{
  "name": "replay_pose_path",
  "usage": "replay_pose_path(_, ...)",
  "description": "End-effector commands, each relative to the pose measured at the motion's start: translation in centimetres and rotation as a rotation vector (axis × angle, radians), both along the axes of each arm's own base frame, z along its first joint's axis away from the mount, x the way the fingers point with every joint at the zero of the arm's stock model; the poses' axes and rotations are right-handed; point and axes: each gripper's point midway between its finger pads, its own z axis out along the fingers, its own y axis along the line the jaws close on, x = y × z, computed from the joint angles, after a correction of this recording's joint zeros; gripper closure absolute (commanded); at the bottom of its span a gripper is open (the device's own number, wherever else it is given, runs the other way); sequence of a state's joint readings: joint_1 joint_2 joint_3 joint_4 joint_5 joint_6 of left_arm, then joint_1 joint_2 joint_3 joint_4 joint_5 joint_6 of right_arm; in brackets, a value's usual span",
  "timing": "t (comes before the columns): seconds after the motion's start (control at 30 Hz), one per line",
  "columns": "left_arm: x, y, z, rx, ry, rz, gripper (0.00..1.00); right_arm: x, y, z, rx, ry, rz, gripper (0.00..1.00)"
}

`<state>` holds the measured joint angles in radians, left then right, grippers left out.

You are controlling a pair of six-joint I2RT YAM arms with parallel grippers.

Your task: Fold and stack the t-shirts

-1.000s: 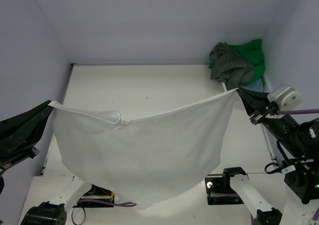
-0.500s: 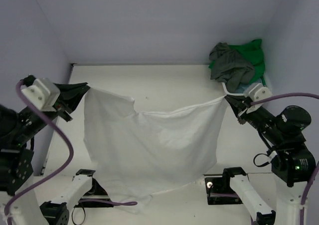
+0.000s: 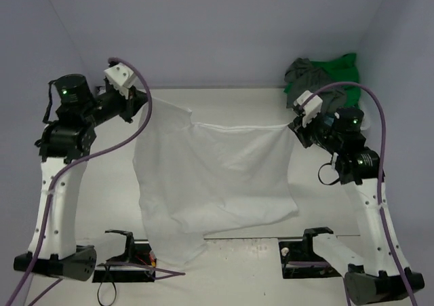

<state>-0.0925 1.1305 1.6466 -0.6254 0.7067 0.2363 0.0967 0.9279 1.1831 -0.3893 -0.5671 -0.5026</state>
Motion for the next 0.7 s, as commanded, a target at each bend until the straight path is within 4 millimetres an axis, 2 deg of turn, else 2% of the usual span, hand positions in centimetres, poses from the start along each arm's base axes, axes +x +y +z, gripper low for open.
replay_pose_path(0.0, 3.0, -0.6, 0.8, 0.05, -0.11, 0.009, 1.0, 3.4, -0.4, 0.7, -0.026, -0.095, -0.02, 1.0)
replay_pose_path(0.03, 3.7, -0.8, 0.2, 0.072, -0.117, 0.006, 1.0, 4.0, -0.4, 0.5, -0.028, -0.101, -0.019, 1.0)
replay_pose_path(0.07, 4.6, -1.7, -1.1, 0.09, -0.092, -0.007, 1.0, 4.8, -0.4, -0.5, -0.032, -0.078, -0.021, 1.0)
replay_pose_path(0.13, 5.9, -2.1, -2.3, 0.125, -0.091, 0.006, 1.0, 5.9, -0.4, -1.6, -0.039, -0.07, -0.025, 1.0)
replay_pose_path(0.17, 6.7, -3.0, -3.6, 0.14, -0.068, -0.008, 1.0, 6.7, -0.3, -2.6, -0.045, -0.047, -0.025, 1.0)
replay_pose_path(0.23, 8.5, -3.4, -5.1, 0.168, -0.059, 0.007, 1.0, 7.8, -0.4, -3.3, -0.048, -0.051, -0.03, 1.0)
replay_pose_path(0.27, 8.8, -4.1, -5.8, 0.177, -0.052, 0.0, 1.0, 8.6, -0.3, -4.4, -0.051, -0.026, -0.03, 1.0)
replay_pose_path(0.3, 9.5, -4.3, -6.0, 0.188, -0.067, 0.007, 1.0, 9.3, -0.2, -4.8, -0.05, -0.026, -0.028, 1.0)
replay_pose_path(0.33, 10.6, -4.4, -7.2, 0.203, -0.046, 0.023, 1.0, 9.7, -0.1, -5.3, -0.049, -0.019, -0.026, 1.0)
replay_pose_path(0.37, 11.1, -4.6, -7.7, 0.209, -0.042, 0.029, 1.0, 10.5, 0.0, -6.5, -0.048, 0.008, -0.025, 1.0)
replay_pose_path(0.4, 11.7, -4.9, -7.9, 0.213, -0.046, 0.034, 1.0, 11.3, 0.1, -6.5, -0.045, -0.007, -0.026, 1.0)
replay_pose_path(0.43, 12.7, -4.9, -9.0, 0.227, -0.026, 0.052, 1.0, 11.9, 0.1, -6.7, -0.045, -0.006, -0.026, 1.0)
replay_pose_path(0.47, 13.2, -5.0, -9.3, 0.232, -0.024, 0.058, 1.0, 12.8, 0.2, -8.2, -0.05, 0.028, -0.026, 1.0)
replay_pose_path(0.53, 14.5, -5.2, -10.4, 0.243, -0.02, 0.077, 1.0, 14.1, 0.2, -8.6, -0.055, 0.024, -0.034, 1.0)
replay_pose_path(0.57, 15.0, -5.0, -10.6, 0.252, -0.017, 0.099, 1.0, 15.0, 0.1, -10.1, -0.061, 0.056, -0.038, 1.0)
replay_pose_path(0.67, 16.5, -4.8, -11.8, 0.28, -0.014, 0.13, 1.0, 17.4, -0.2, -12.2, -0.077, 0.089, -0.064, 1.0)
